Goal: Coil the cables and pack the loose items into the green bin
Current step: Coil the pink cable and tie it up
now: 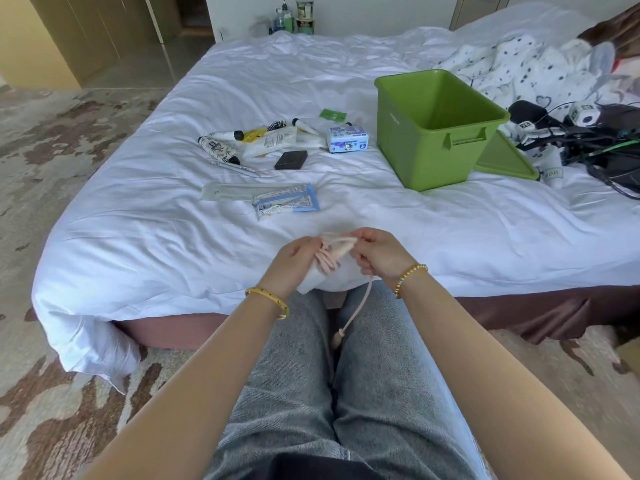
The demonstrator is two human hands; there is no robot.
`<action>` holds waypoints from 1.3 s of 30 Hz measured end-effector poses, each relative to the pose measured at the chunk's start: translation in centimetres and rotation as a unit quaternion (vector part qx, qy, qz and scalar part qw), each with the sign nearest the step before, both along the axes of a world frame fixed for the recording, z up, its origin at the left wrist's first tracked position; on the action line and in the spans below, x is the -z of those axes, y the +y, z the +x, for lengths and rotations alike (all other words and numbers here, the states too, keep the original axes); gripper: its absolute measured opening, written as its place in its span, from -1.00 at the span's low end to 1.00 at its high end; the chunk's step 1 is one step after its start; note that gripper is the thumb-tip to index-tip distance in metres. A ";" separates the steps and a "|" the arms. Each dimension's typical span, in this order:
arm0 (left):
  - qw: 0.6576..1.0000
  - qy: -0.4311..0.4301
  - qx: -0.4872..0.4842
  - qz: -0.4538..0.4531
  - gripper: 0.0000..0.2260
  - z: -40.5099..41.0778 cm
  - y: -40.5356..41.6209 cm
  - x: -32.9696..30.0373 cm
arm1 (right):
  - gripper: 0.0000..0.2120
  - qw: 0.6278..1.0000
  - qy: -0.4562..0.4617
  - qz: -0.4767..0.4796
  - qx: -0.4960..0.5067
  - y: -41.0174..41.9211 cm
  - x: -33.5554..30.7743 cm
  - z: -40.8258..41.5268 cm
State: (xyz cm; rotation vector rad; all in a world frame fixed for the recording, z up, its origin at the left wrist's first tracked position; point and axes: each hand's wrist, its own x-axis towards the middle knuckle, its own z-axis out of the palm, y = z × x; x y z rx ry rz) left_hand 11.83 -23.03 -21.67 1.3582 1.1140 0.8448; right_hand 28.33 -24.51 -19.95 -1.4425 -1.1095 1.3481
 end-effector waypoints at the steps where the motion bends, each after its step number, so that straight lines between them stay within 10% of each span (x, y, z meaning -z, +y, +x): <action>1: 0.999 -0.025 -0.032 -0.011 -0.73 -0.1 0.1 0.0 | -0.85 1.000 -0.016 -0.005 -0.012 -0.2 0.4 -0.2; 10: 0.963 -0.043 -0.262 -0.054 -0.70 -0.6 1.3 0.9 | -0.73 0.915 -0.338 0.014 -0.220 -1.4 -0.1 -2.5; 19: 0.980 0.063 -0.178 0.059 -0.68 -1.0 1.6 0.7 | -0.69 0.807 -0.501 0.054 -0.309 -0.8 -2.3 -2.8; 23: 0.954 0.250 -0.043 0.161 -0.75 -0.7 1.0 1.4 | -0.77 0.844 -0.448 0.176 -0.237 -0.5 -3.5 -2.5; 39: 0.955 0.222 0.141 0.137 -0.79 0.3 -1.0 0.3 | -0.89 0.948 -0.204 0.099 -0.224 -0.7 -3.8 -1.3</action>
